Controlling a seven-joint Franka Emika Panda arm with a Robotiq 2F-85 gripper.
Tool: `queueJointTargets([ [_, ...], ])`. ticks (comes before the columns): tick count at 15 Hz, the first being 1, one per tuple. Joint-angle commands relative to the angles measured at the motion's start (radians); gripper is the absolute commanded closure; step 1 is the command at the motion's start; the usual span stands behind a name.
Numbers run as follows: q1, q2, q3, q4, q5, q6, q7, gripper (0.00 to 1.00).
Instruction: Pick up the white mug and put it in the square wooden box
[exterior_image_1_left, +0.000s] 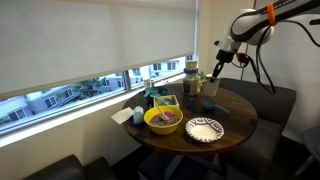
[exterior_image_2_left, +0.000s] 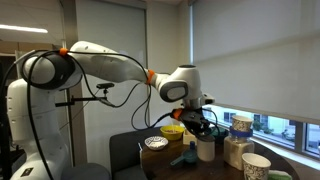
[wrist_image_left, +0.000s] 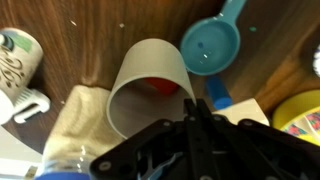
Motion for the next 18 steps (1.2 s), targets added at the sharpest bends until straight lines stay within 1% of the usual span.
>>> queueJointTargets([
  [1,0.05,-0.115,0.034,0.02,0.162,-0.033,-0.026,0.98],
  [2,0.068,-0.143,0.032,0.023,0.206,-0.035,-0.051,0.99],
  [3,0.053,-0.09,0.025,0.02,0.126,-0.012,-0.008,0.96],
  [5,0.08,-0.135,0.029,0.024,0.161,-0.023,-0.011,0.96],
  [7,0.082,-0.147,0.026,0.023,0.166,-0.029,-0.014,0.96],
  [8,0.081,-0.145,0.025,0.021,0.167,-0.029,-0.018,0.99],
  [10,0.113,-0.128,0.044,0.014,0.232,0.041,-0.033,0.99],
  [11,0.126,-0.119,0.057,0.011,0.239,0.085,-0.031,0.99],
  [13,0.169,-0.069,0.084,0.038,0.293,0.163,-0.039,0.99],
  [14,0.185,-0.041,0.102,0.056,0.292,0.206,-0.039,0.99],
  [16,0.208,0.028,0.133,0.098,0.283,0.225,-0.02,0.99],
  [18,0.212,0.096,0.164,0.13,0.247,0.264,-0.005,0.99],
])
